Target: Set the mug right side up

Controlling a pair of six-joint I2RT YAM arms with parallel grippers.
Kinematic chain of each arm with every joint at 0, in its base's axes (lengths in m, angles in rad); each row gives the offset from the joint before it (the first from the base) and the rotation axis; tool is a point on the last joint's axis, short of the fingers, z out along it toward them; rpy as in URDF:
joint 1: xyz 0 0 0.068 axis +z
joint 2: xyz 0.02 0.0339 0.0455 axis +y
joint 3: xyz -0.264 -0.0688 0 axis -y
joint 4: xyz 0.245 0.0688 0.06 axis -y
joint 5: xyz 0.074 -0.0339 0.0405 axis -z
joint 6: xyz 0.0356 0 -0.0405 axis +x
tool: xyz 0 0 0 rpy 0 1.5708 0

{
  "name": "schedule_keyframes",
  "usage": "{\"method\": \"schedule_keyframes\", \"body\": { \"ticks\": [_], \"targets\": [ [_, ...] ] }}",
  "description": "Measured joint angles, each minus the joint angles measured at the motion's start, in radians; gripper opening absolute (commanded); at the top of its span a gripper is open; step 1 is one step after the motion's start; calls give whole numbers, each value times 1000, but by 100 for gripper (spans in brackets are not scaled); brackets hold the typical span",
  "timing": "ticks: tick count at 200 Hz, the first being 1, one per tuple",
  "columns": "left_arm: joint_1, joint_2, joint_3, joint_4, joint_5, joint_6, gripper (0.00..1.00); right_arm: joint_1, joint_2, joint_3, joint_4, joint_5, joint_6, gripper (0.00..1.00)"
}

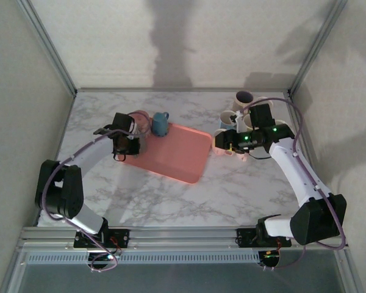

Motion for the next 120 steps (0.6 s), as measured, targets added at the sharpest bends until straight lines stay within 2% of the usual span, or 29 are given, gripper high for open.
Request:
{"method": "schedule_keyframes", "body": {
  "ticks": [120],
  "targets": [
    [-40, -238, 11, -9, 208, -143, 2, -20, -87, -61, 109, -100, 84, 57]
  ]
}}
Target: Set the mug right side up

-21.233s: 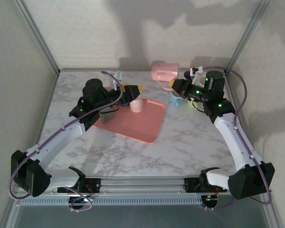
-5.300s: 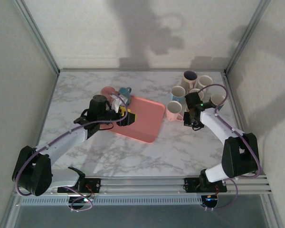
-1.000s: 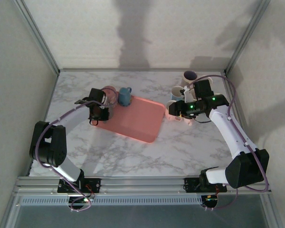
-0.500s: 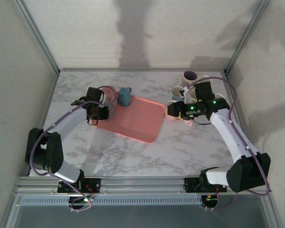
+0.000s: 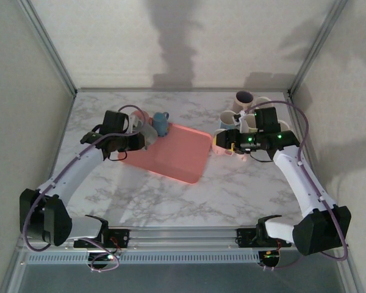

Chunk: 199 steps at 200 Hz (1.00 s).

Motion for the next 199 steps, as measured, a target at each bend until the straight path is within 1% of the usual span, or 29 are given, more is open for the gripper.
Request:
{"method": "schedule_keyframes", "body": {
  "ticks": [48, 74, 95, 116, 147, 179, 199],
  "targets": [
    [-3, -59, 4, 101, 193, -103, 0, -2, -62, -54, 110, -60, 84, 59],
    [-9, -89, -10, 223, 286, -192, 0, -3, -87, -101, 211, -96, 172, 59],
    [-25, -112, -42, 340, 336, -278, 0, -3, -101, -151, 317, -127, 271, 59],
    [-60, -118, -73, 456, 364, -357, 0, -3, -111, -210, 448, -152, 384, 61],
    [-120, -117, -89, 583, 383, -445, 0, -3, -112, -286, 662, -182, 554, 64],
    [-171, -111, -94, 739, 389, -536, 0, 21, -112, -317, 846, -192, 697, 64],
    [-203, -96, -94, 817, 385, -577, 0, 49, -108, -326, 959, -190, 769, 62]
  ]
}}
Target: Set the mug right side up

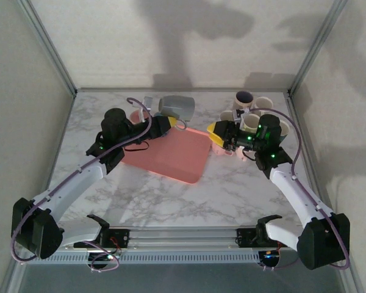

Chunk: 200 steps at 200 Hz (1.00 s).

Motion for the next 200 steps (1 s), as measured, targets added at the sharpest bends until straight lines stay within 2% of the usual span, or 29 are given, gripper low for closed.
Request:
{"method": "schedule_keyframes", "body": {
  "ticks": [32, 73, 146, 180, 200],
  "targets": [
    [-46, 28, 0, 80, -10, -49, 0, 53, 19, 0, 133, 12, 50, 58],
    [-91, 63, 0, 121, -32, -87, 0, 89, 23, 0, 198, 36, 49, 58],
    [-119, 82, 0, 177, -53, -118, 0, 126, 74, 0, 320, 92, 111, 50],
    [-124, 87, 0, 192, -58, -118, 0, 144, 102, -10, 394, 124, 163, 42],
    [-125, 90, 0, 202, -61, -118, 0, 150, 113, -19, 422, 141, 193, 32]
  ]
}}
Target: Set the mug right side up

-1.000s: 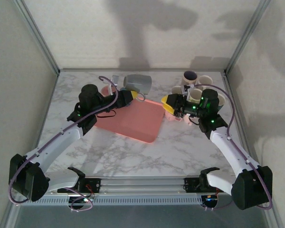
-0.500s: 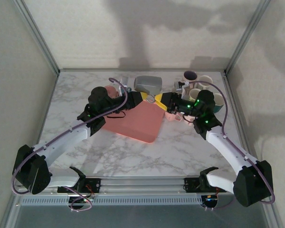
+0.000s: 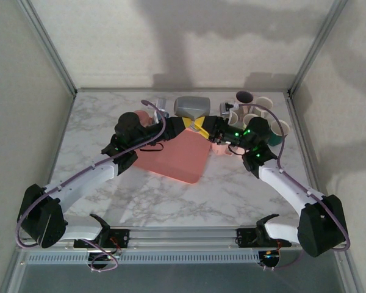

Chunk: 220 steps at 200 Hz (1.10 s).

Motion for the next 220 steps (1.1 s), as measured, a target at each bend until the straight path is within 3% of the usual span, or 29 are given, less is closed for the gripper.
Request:
{"method": "schedule_keyframes", "body": {
  "ticks": [36, 69, 87, 116, 163, 220],
  "targets": [
    [0, 0, -7, 22, -19, -9, 0, 5, 4, -9, 34, 22, 18, 14],
    [0, 5, -14, 19, -23, -2, 37, 8, -9, -8, -20, 41, -44, 5],
    [-7, 6, -15, -1, -33, 36, 48, 8, -25, -5, -92, 56, -83, 4],
    [-8, 6, -15, -34, -44, 81, 58, 6, -27, 13, -180, 74, -136, 3],
    [9, 3, 9, -167, -48, 198, 63, -21, -43, 37, -336, 90, -228, 3],
    [76, -56, 15, -371, -52, 418, 64, -124, -172, 118, -758, 150, -462, 0]
  ]
}}
